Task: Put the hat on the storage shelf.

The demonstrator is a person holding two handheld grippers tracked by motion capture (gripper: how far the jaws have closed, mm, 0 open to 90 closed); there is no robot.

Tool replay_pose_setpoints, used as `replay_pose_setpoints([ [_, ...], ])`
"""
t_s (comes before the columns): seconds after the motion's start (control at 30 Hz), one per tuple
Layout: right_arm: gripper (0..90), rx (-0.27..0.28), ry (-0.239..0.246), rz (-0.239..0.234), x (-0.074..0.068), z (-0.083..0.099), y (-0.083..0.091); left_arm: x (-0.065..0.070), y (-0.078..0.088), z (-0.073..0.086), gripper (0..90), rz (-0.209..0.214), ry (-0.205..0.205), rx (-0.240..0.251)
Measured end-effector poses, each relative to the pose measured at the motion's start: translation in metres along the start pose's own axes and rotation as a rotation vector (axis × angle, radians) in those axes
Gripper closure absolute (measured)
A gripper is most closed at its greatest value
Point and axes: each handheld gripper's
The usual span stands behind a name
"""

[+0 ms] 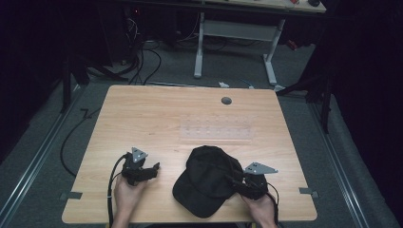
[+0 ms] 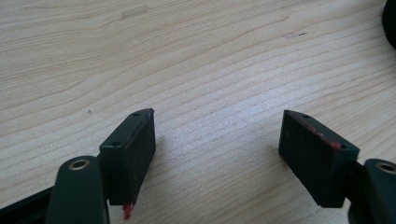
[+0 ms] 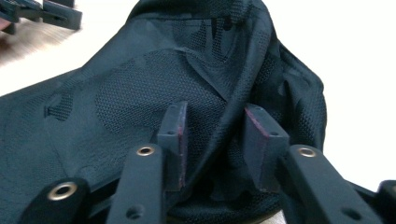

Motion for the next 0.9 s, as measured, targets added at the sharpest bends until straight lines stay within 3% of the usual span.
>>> replay_pose_setpoints([
  [0.4, 80.5, -0.01, -0.065, -0.005, 0.006, -0.001, -0.004, 0.0, 0.0, 0.0, 27.6, 0.0, 0.0, 0.0],
  [0.63, 86.6, -0.003, -0.049, 0.012, 0.006, -0.007, -0.005, 0.0, 0.0, 0.0, 27.6, 0.0, 0.001, 0.001],
  [0.9, 87.3, 0.02, -0.028, 0.028, 0.008, -0.012, -0.003, 0.0, 0.0, 0.0, 27.6, 0.0, 0.001, 0.001],
])
Point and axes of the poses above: each handheld gripper's, and its own axes: y roughly backward along the jaws, z roughly out of its underside, x roughly to its right, and after that the axes turned 3 degrees about -z, right-handed
